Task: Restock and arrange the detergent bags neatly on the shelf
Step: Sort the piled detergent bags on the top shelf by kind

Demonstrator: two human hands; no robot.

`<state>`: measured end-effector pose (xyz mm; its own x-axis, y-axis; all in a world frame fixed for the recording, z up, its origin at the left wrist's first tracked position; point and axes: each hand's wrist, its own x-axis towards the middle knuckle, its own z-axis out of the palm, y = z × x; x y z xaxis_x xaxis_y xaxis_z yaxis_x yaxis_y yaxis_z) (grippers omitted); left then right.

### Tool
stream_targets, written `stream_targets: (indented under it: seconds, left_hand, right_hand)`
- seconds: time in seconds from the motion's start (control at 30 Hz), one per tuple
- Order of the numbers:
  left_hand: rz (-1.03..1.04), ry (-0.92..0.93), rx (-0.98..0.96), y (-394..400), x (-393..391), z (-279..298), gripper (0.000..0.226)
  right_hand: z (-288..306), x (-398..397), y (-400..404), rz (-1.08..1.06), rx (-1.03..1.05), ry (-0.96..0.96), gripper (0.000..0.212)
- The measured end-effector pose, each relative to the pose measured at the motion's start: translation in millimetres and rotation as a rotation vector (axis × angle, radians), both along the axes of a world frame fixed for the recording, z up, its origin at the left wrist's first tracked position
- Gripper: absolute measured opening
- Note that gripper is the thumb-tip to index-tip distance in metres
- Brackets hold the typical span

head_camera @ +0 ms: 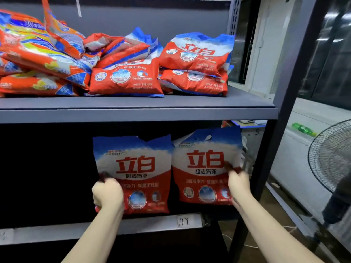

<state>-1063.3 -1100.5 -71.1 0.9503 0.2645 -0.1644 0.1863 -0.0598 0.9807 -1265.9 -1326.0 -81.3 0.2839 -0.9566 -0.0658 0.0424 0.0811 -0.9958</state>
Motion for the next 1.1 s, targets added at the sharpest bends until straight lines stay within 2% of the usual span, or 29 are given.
stream_targets:
  seconds: [0.03, 0.1, 0.13, 0.2, 0.27, 0.53, 0.67, 0.93, 1.03, 1.1]
  left_hand:
    - [-0.005, 0.044, -0.028, -6.5, 5.6, -0.5, 0.053]
    - [-0.039, 0.065, -0.159, -20.1, 25.6, -4.1, 0.051]
    - [-0.116, 0.025, -0.132, -29.2, 33.2, -5.3, 0.047]
    - [-0.143, -0.095, -0.120, -49.4, 47.2, -5.6, 0.043]
    - [-0.150, -0.147, -0.216, -72.2, 64.3, -10.1, 0.037]
    - [-0.203, -0.074, -0.375, -133.5, 121.1, -18.0, 0.032]
    - [-0.255, -0.053, -0.364, -154.4, 147.6, -27.1, 0.033]
    - [-0.279, -0.124, -0.379, -180.7, 178.5, -39.3, 0.041]
    - [-0.259, -0.119, -0.369, -180.8, 188.4, -57.7, 0.048]
    - [-0.268, -0.118, -0.377, -181.3, 191.7, -61.7, 0.046]
  right_hand:
    - [-5.9, 7.7, -7.7, -0.011, 0.024, -0.043, 0.040]
    - [-6.1, 21.5, -16.3, -0.029, 0.039, -0.115, 0.034]
    - [-6.1, 27.9, -22.2, -0.027, 0.046, -0.121, 0.029]
    - [-9.1, 40.9, -36.8, -0.001, 0.048, -0.118, 0.026]
    - [-15.8, 52.3, -54.3, 0.046, 0.037, -0.138, 0.029]
    - [-23.7, 96.1, -111.1, 0.087, 0.009, -0.182, 0.029]
    - [-19.2, 121.8, -132.8, 0.120, -0.037, -0.177, 0.024]
    - [-22.4, 164.8, -166.2, 0.206, -0.104, -0.124, 0.044]
    - [-34.9, 174.2, -177.6, 0.262, -0.105, -0.041, 0.038]
    - [-38.8, 175.1, -178.9, 0.277, -0.102, -0.056, 0.023]
